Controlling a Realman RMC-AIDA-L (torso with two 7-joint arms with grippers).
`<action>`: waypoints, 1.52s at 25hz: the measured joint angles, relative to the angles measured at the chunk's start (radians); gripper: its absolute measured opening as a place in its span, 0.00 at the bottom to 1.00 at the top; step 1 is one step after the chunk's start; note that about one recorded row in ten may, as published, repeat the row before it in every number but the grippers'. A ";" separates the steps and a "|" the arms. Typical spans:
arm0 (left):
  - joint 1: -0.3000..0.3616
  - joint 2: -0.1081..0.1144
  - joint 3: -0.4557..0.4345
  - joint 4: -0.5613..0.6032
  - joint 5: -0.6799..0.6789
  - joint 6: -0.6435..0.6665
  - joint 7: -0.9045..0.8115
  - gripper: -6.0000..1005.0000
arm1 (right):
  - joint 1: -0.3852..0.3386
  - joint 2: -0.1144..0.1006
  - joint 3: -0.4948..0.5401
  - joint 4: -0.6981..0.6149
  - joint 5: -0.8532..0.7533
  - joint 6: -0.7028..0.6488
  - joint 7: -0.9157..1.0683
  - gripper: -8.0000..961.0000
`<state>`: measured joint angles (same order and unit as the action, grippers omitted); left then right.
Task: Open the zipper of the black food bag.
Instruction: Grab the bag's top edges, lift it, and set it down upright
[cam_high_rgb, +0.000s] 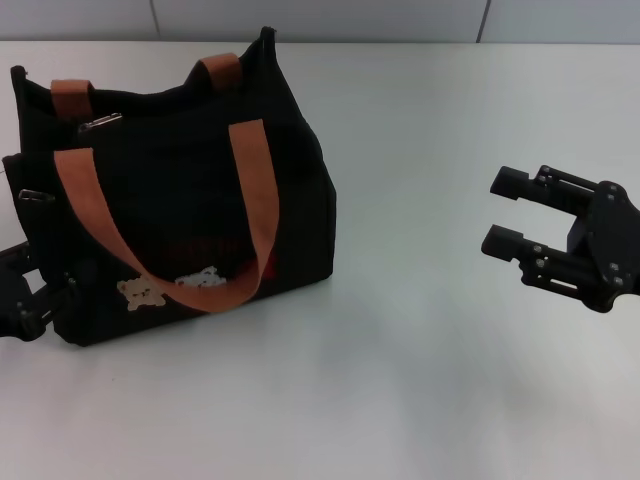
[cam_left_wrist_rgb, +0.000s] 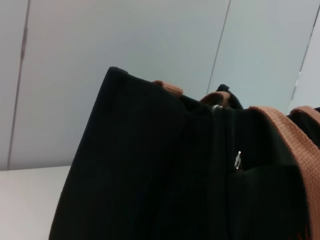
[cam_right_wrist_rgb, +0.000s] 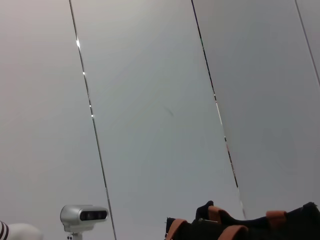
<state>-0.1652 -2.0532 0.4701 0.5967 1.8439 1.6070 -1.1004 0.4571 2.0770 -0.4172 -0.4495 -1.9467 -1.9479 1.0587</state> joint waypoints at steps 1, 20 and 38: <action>0.000 0.000 0.000 0.000 0.000 0.004 0.000 0.45 | 0.000 0.000 0.000 0.000 0.000 0.000 0.000 0.71; -0.007 0.001 0.001 0.007 0.000 0.035 0.001 0.24 | -0.003 0.000 0.002 0.000 0.002 -0.007 0.003 0.70; -0.011 0.002 0.001 0.009 0.000 0.068 0.013 0.12 | -0.004 0.000 0.002 0.001 0.012 -0.011 0.008 0.70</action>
<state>-0.1762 -2.0516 0.4710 0.6060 1.8438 1.6753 -1.0877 0.4534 2.0770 -0.4157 -0.4484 -1.9342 -1.9592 1.0668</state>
